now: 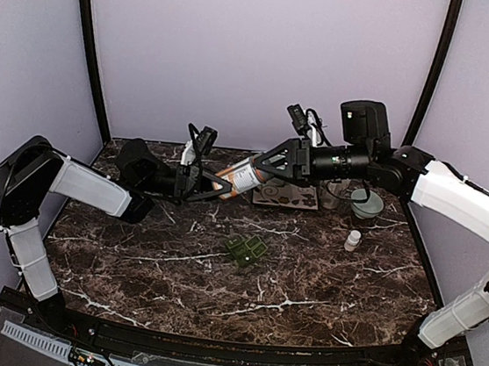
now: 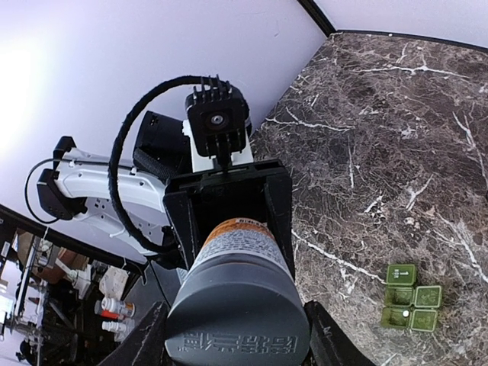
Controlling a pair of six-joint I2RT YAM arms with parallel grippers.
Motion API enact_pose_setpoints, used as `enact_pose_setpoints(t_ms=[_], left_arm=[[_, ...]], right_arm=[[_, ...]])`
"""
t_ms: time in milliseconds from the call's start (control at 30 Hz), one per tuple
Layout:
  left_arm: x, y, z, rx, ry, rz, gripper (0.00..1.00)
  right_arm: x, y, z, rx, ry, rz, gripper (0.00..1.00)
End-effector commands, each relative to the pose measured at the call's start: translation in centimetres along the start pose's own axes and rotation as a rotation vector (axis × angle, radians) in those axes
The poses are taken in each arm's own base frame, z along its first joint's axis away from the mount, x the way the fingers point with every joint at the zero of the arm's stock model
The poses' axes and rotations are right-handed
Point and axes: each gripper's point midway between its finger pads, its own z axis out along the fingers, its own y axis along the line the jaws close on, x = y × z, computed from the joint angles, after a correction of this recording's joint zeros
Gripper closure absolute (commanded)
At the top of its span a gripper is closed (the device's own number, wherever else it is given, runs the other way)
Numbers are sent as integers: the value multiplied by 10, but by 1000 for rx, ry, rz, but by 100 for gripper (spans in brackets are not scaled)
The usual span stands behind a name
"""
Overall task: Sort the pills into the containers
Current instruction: Pass from the right arm to the left
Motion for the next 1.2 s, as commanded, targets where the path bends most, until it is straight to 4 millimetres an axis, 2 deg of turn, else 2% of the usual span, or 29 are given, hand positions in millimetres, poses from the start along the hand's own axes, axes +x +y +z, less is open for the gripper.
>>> enact_pose_setpoints(t_ms=[0,333,533,633,833,1000,1033,1133,1167], left_arm=[[-11,-19,3,55,-2,79,51],[-12,-35,3,121,24,71,78],[-14,-51,3,157,54,47,83],[-17,-62,3,176,69,46,87],[-19,-78,2,196,103,42,92],[-18,-84,2,199,126,44,94],[-18,-84,2,200,130,43,94],[-16,-85,2,201,137,42,94],[-16,-84,2,202,138,43,94]], right_arm=[[-3,6,7,-26,-14,-24,100],[10,0,7,3,22,-119,100],[36,13,6,-56,74,-381,100],[47,12,6,-61,91,-477,100],[55,4,5,6,81,-603,100],[56,-1,7,58,76,-657,100],[56,-2,8,65,79,-661,99],[55,-1,11,72,85,-662,86],[55,0,12,69,88,-663,78]])
